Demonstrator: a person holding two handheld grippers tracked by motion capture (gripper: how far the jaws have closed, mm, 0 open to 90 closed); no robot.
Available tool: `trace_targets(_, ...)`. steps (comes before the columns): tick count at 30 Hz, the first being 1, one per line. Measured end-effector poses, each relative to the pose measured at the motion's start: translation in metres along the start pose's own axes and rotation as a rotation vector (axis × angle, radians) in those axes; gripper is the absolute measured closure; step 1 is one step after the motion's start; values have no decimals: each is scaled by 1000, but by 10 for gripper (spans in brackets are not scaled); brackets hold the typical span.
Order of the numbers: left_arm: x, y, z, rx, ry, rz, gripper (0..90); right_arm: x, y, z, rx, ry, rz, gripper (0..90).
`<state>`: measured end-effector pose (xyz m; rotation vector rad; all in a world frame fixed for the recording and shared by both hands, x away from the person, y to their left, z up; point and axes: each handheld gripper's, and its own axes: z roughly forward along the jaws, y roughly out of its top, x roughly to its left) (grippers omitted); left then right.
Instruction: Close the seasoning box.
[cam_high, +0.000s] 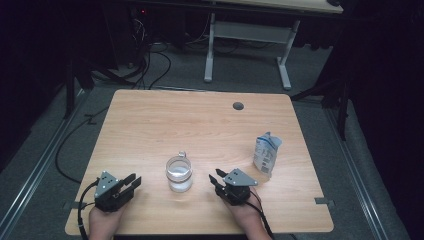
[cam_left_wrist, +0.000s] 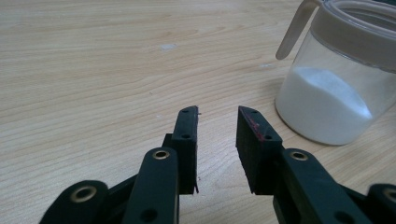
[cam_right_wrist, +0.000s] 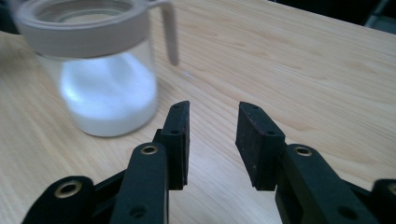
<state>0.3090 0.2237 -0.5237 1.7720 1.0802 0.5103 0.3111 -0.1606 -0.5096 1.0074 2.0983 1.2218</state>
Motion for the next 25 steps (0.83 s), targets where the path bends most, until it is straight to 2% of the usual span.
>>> trace_targets(8, -1, 0, 0, -2, 0, 4, 680, -35, -17, -28, -6, -78, 74, 611)
trace_targets(15, -2, 0, 1, -3, 5, 4, 629, -58, -36, -59, -6, -143, 120, 601)
trace_targets(20, -4, 0, 2, -1, 3, 10, 614, -64, -42, -63, -1, -152, 140, 597)
trace_targets(25, -4, 0, 0, -2, 3, 12, 612, -62, -40, -58, 1, -143, 124, 596)
